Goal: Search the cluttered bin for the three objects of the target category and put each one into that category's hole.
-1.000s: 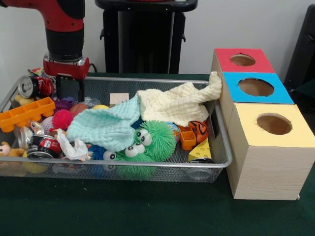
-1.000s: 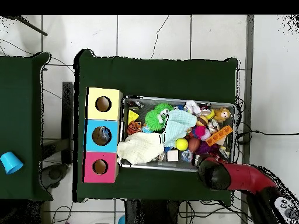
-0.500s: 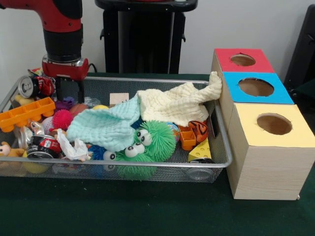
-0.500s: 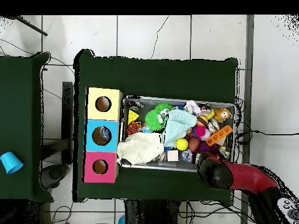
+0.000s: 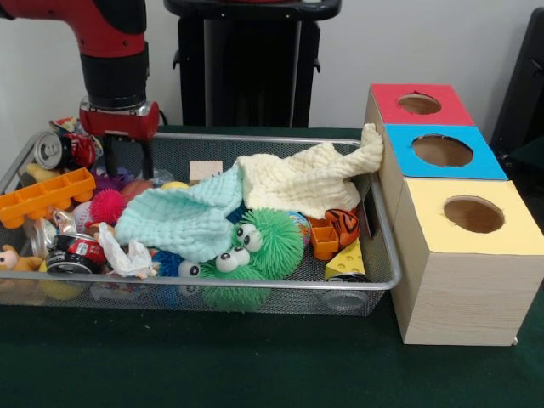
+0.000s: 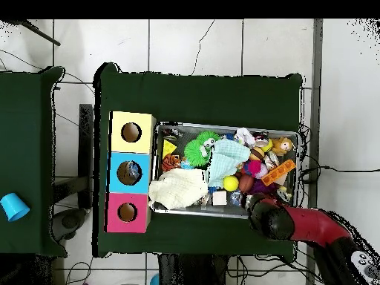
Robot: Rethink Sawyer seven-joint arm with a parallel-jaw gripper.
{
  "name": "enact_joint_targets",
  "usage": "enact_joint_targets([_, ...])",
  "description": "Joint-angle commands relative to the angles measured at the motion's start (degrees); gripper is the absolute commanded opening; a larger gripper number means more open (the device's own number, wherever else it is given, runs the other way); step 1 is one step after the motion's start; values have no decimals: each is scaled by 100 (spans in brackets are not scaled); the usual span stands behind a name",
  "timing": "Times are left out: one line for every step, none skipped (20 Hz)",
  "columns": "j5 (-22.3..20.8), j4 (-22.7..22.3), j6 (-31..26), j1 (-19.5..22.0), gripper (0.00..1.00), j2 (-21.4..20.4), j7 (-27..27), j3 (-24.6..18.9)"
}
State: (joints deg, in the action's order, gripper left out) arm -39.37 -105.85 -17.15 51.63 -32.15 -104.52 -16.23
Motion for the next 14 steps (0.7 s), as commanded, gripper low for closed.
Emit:
enact_joint_targets([363,-297,-309,12,100,57,-78,-602])
enact_joint_targets([393,-316,-335,0,100,39,-86,-602])
enact_joint_targets([412,-321,-346,-17,100,28,-95,-587])
enact_joint_targets([431,-327,-358,-34,100,17,-104,-573])
enact_joint_targets([445,-344,-353,-53,100,-2,-114,-562])
enact_joint_targets([454,-344,-353,-68,100,-9,-116,-548])
enact_joint_targets([467,-347,-357,-81,100,-16,-112,-538])
enact_joint_targets([479,-345,-362,-86,100,-16,-103,-534])
enact_joint_targets([489,-349,-358,-96,100,-21,-100,-532])
enact_joint_targets([496,-345,-354,-103,100,-18,-98,-528])
enact_joint_targets([507,-343,-351,-113,100,-18,-100,-523])
enact_joint_targets([510,-342,-347,-122,100,-18,-101,-515])
enact_joint_targets([510,-335,-347,-130,100,-16,-94,-507])
enact_joint_targets([495,-324,-344,-140,100,-10,-79,-498])
